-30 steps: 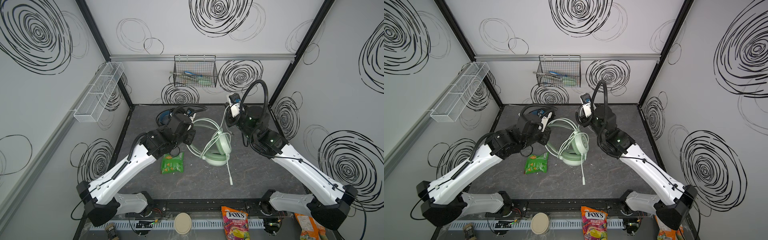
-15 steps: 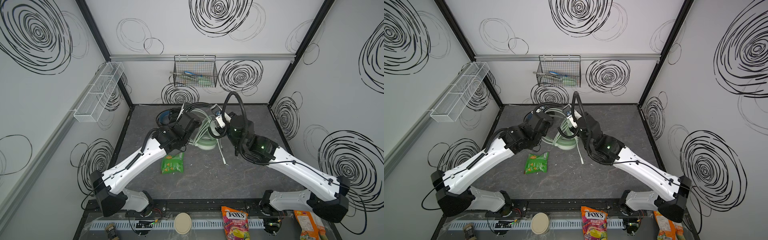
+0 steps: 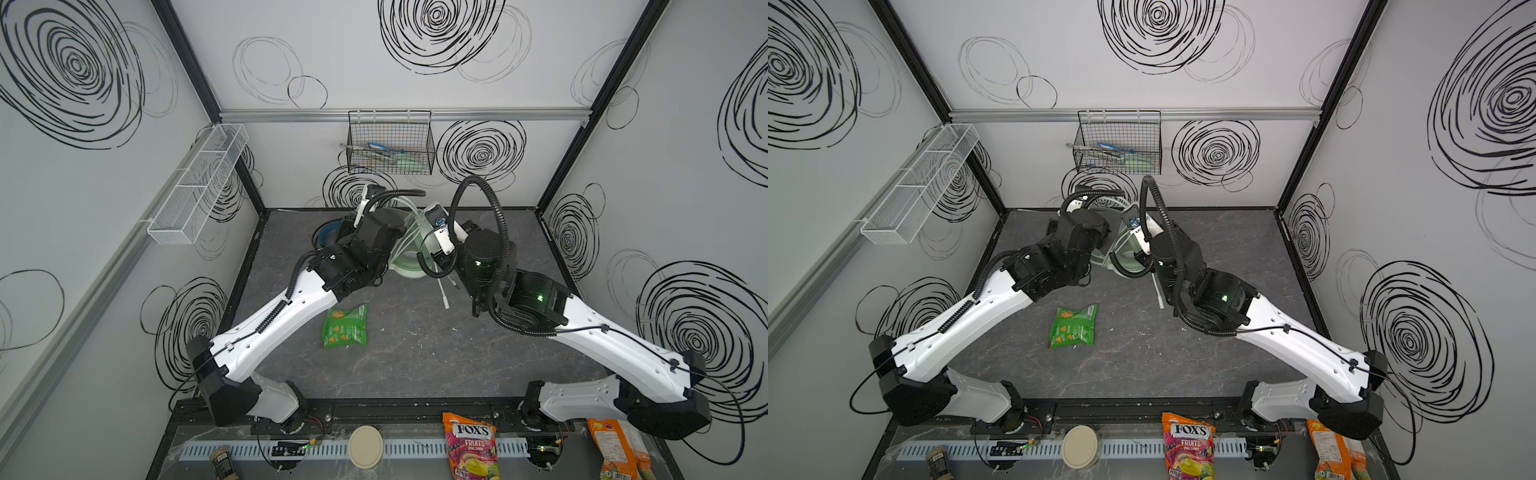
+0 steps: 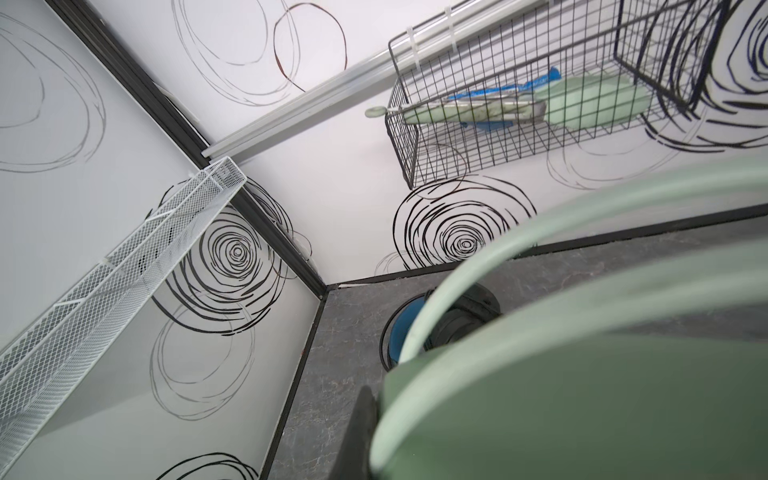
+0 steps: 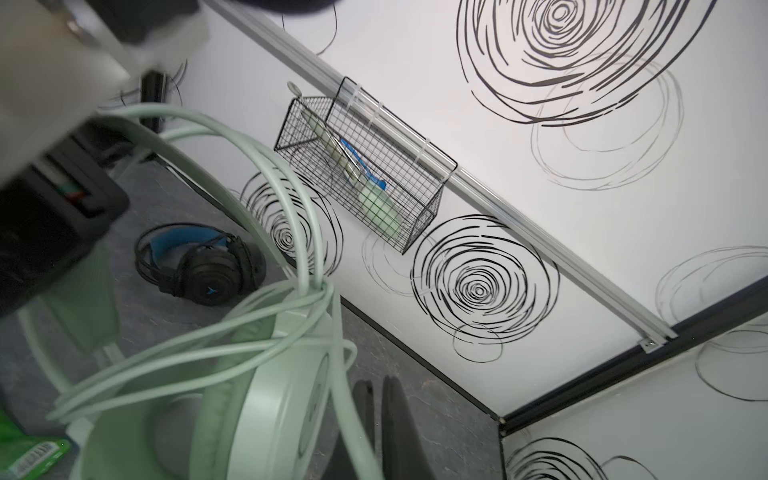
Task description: Wrap the headphones
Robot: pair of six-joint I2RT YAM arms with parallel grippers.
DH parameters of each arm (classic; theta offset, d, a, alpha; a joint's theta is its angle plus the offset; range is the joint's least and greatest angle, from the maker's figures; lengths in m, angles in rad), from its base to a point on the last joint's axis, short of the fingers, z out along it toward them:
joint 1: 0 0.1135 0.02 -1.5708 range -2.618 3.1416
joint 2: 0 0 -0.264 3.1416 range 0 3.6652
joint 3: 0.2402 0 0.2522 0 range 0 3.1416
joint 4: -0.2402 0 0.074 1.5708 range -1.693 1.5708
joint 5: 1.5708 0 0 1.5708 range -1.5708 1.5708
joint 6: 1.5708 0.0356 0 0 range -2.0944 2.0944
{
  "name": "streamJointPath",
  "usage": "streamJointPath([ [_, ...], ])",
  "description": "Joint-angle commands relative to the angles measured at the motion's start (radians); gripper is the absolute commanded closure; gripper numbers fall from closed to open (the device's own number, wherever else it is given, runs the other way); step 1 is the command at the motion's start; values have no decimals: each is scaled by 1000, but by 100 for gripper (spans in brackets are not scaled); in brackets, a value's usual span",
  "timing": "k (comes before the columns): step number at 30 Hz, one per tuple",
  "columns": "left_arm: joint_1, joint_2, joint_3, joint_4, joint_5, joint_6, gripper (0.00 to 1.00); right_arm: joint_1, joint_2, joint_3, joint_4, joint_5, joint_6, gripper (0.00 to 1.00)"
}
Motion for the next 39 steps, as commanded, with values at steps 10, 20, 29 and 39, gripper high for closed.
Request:
streamJointPath([
  [10,-9,34,87,122,-26,-108,100,17,93,283,-331,-79,377,100],
  [20,-15,13,-1,397,-117,80,100,17,220,508,-624,89,398,100],
  [29,8,62,51,423,-96,60,100,14,213,617,-647,-41,475,99],
  [39,17,129,99,576,-116,195,100,-20,277,777,-796,-192,603,97],
])
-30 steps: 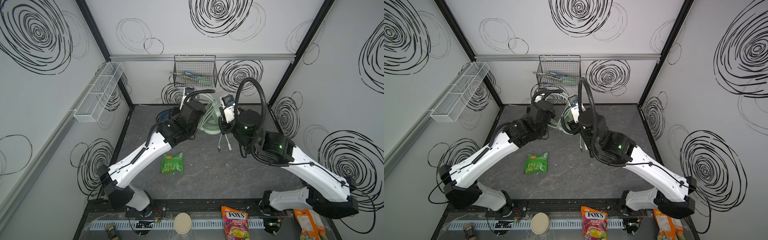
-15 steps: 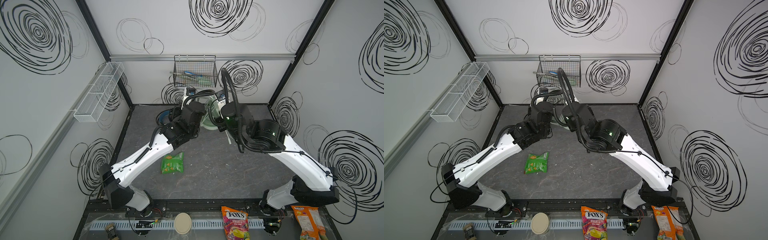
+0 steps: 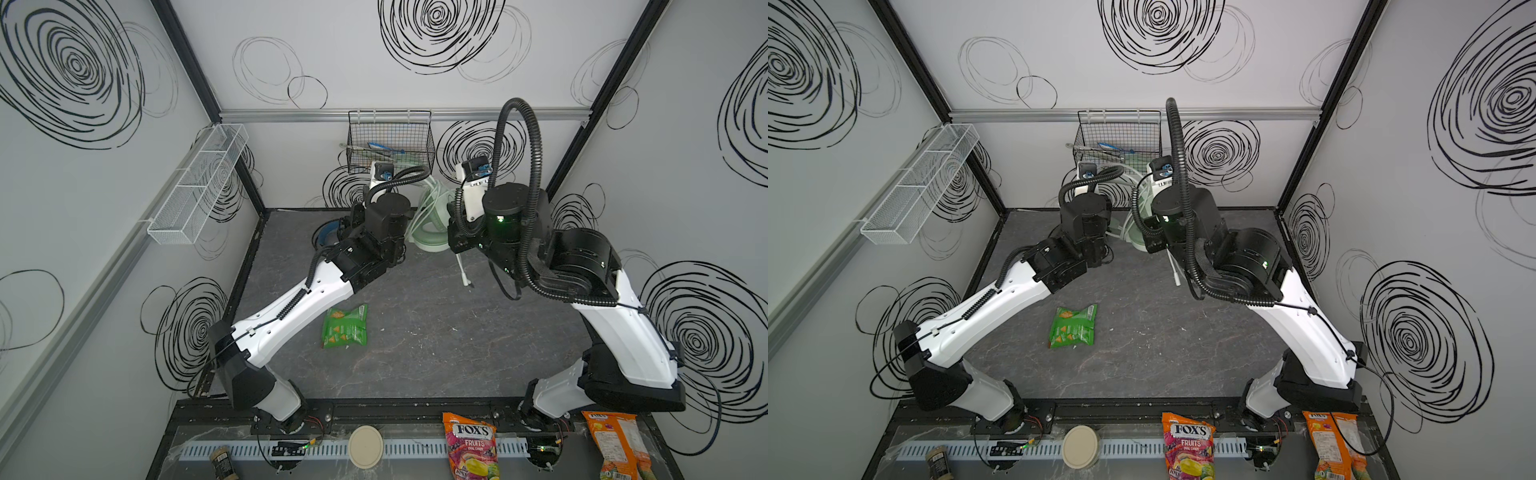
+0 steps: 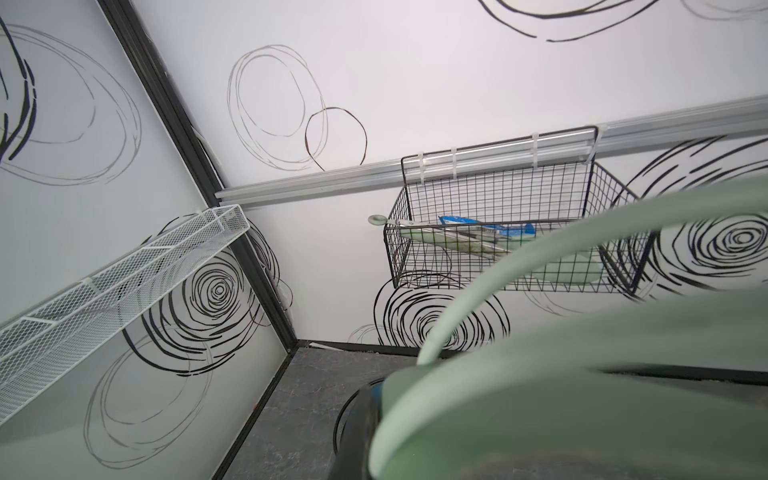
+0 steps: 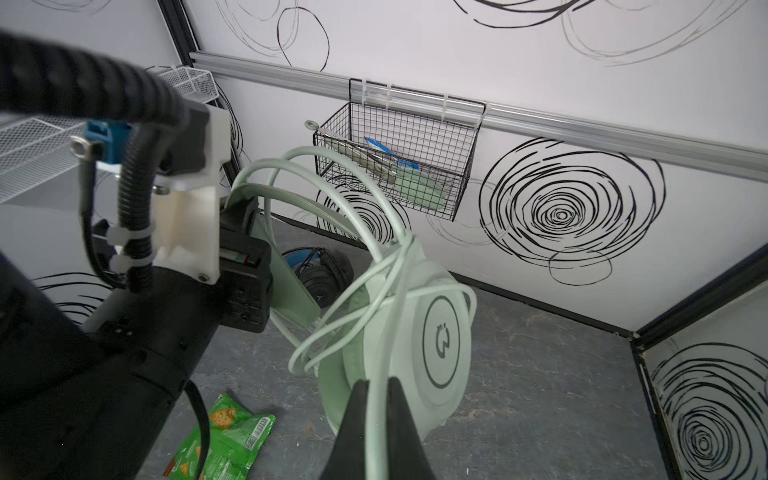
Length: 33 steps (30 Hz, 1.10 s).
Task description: Wrap the headphones
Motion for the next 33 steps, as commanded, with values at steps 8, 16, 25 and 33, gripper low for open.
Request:
streamJointPath([
  [8,53,19,61,163,-56,65,100,-2,-16,-79,-124,66,15,94],
  [16,63,26,106,126,-43,17,100,-62,-79,-175,-9,-99,49,91],
  [25,68,39,133,134,-40,-6,100,-150,-102,-230,12,-292,119,90],
  [33,95,28,190,24,18,-138,100,-150,-212,-444,128,-265,111,90],
])
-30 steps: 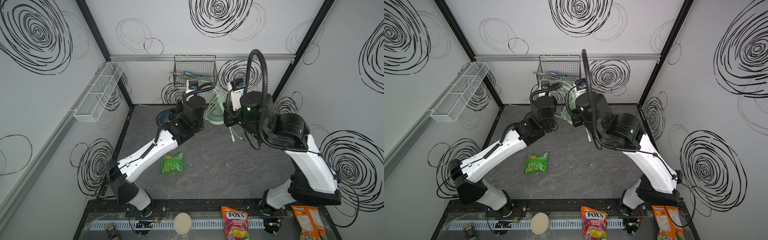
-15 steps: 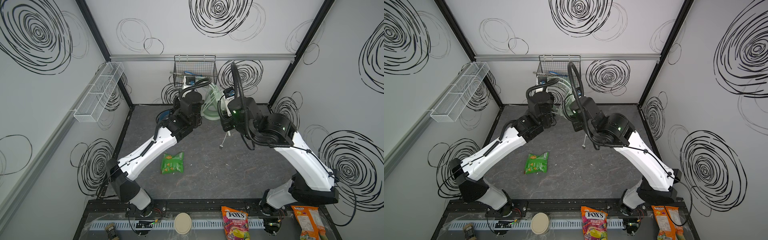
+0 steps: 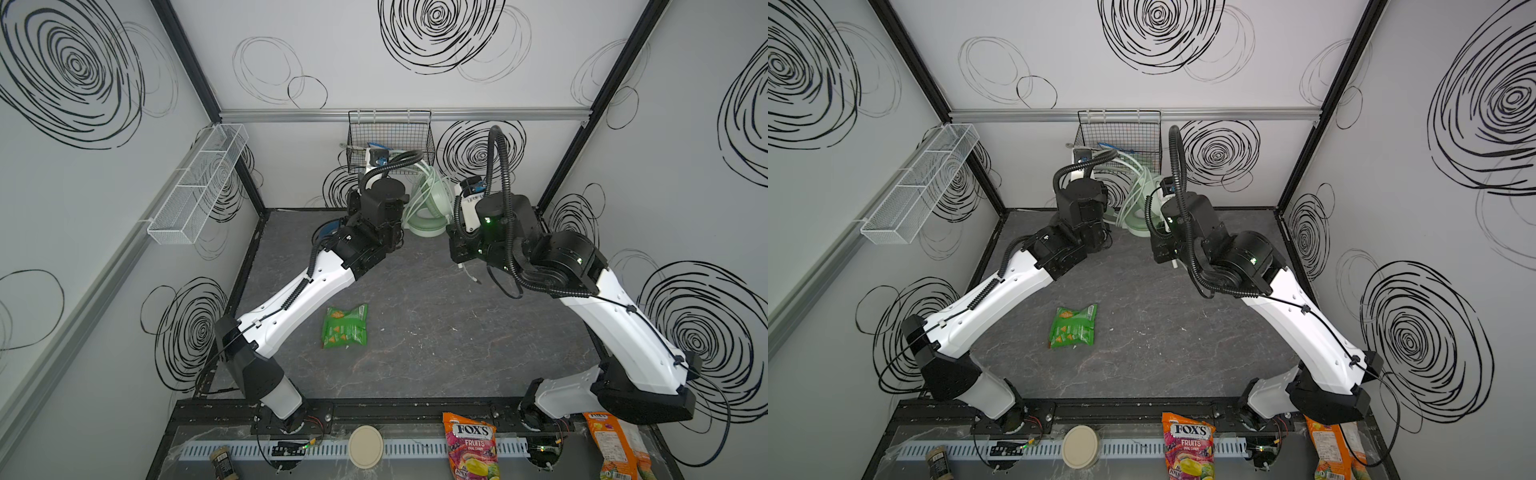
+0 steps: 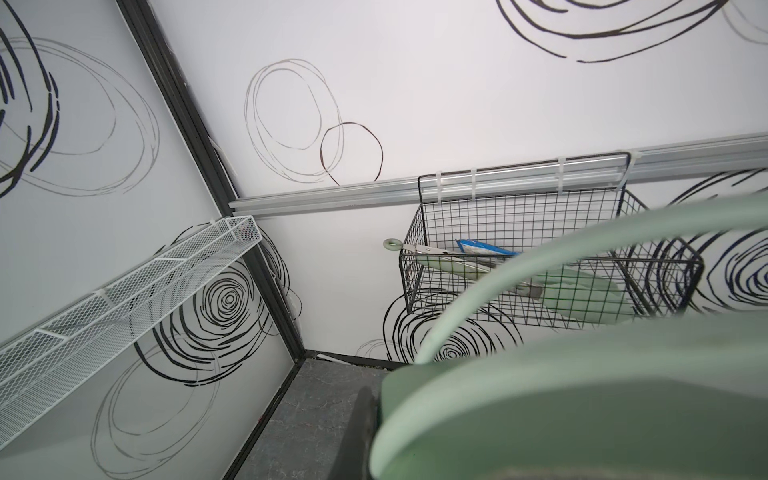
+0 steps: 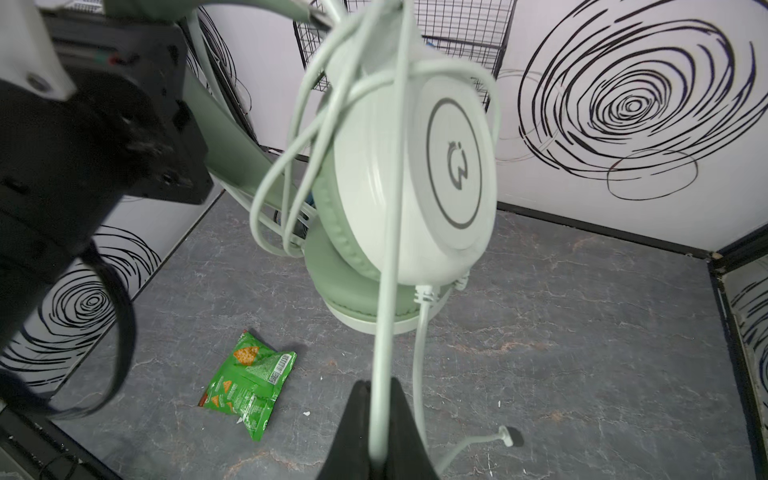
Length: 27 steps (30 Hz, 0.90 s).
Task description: Wrap the headphones
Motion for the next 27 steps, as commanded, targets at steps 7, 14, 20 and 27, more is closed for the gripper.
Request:
streamJointPath([
  [7,50,-40,114,-24,66,-284,100,62,-217,-272,301,-32,-76,89],
  [14,48,-58,72,30,40,-280,100,65,-187,-214,265,-20,-77,89],
  [20,46,-63,5,220,-13,-191,100,33,38,116,-99,80,-10,93],
  [27,54,-19,37,397,-47,-44,100,-23,59,169,-175,83,0,93],
])
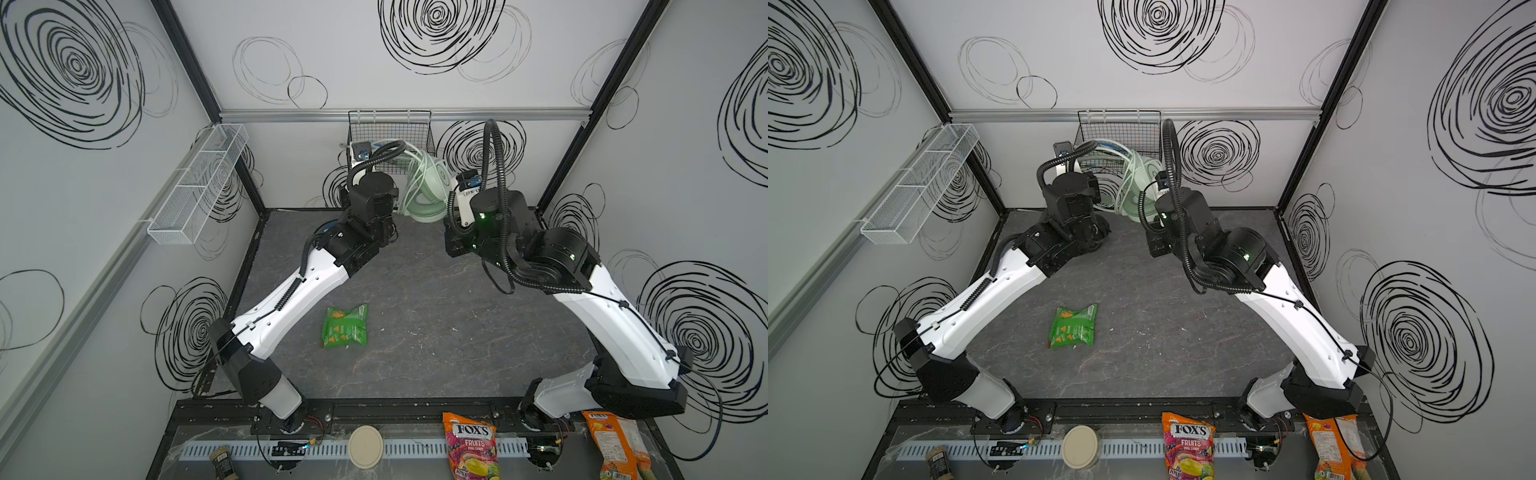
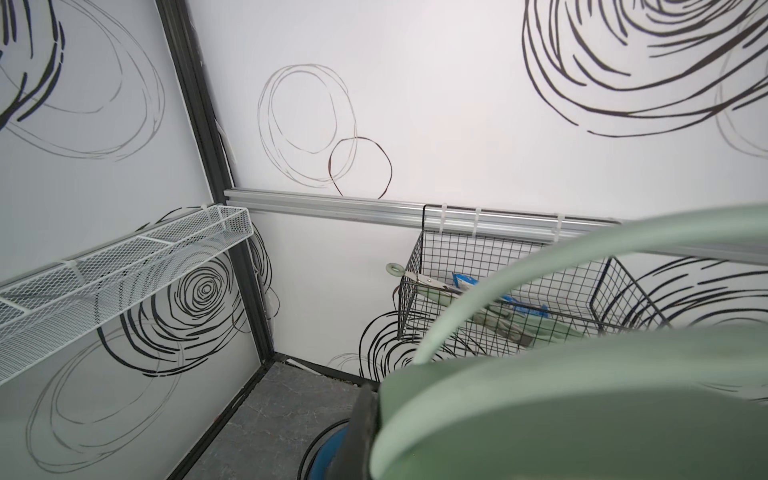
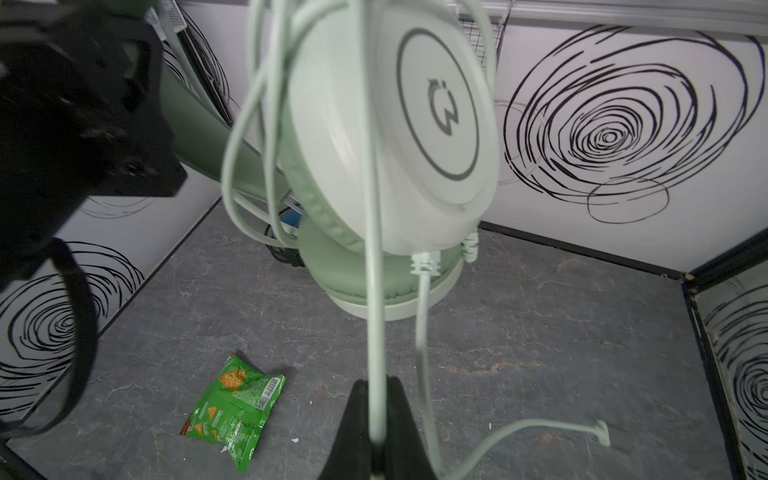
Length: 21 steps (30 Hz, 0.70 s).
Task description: Wrap the headphones
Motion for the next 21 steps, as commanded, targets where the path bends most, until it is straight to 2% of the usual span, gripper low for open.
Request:
streamJointPath([
  [1,23,3,45,295,-73,32,100,-26,-2,59,-158,23,25,92],
  [7,33,17,51,321,-70,40,100,-41,23,90,-173,12,22,93],
  [11,28,21,32,389,-88,105,100,-46,33,112,-190,1,23,92],
  [16,21,30,22,451,-107,149,100,-69,51,152,-200,-71,37,91],
  [21,13,50,28,546,-118,248,100,-81,41,121,-217,-94,46,91],
])
